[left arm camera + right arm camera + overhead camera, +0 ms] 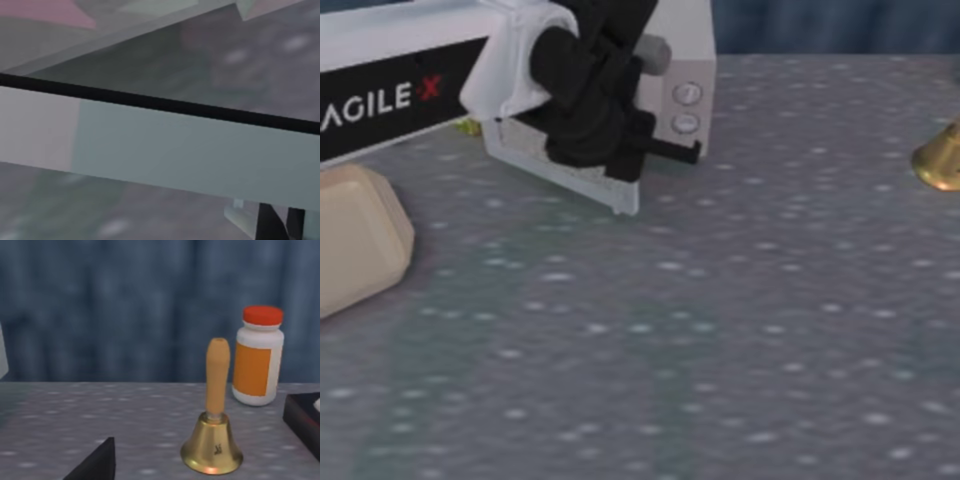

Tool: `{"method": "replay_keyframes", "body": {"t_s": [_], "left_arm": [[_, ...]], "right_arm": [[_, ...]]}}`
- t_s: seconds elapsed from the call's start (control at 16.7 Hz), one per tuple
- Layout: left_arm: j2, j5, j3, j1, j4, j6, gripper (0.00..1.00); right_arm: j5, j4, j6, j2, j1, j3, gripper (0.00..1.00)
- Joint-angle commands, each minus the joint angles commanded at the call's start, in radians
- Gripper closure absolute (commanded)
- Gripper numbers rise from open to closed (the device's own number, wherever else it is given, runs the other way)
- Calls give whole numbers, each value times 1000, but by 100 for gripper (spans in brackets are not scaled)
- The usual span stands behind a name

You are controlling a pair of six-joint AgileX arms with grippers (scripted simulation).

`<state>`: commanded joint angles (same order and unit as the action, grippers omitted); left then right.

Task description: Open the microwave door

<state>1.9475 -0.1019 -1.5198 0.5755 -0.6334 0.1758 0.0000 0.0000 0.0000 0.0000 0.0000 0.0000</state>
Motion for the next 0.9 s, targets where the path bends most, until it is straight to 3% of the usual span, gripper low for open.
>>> {"method": "replay_keyframes", "body": {"t_s": [0.18, 0.9], "left_arm": [[-35, 24, 40, -12, 21, -46, 100], [-35, 25, 40, -12, 21, -46, 100]], "right_arm": [[0, 0, 0, 0, 0, 0, 0], [0, 0, 0, 0, 0, 0, 0]]}}
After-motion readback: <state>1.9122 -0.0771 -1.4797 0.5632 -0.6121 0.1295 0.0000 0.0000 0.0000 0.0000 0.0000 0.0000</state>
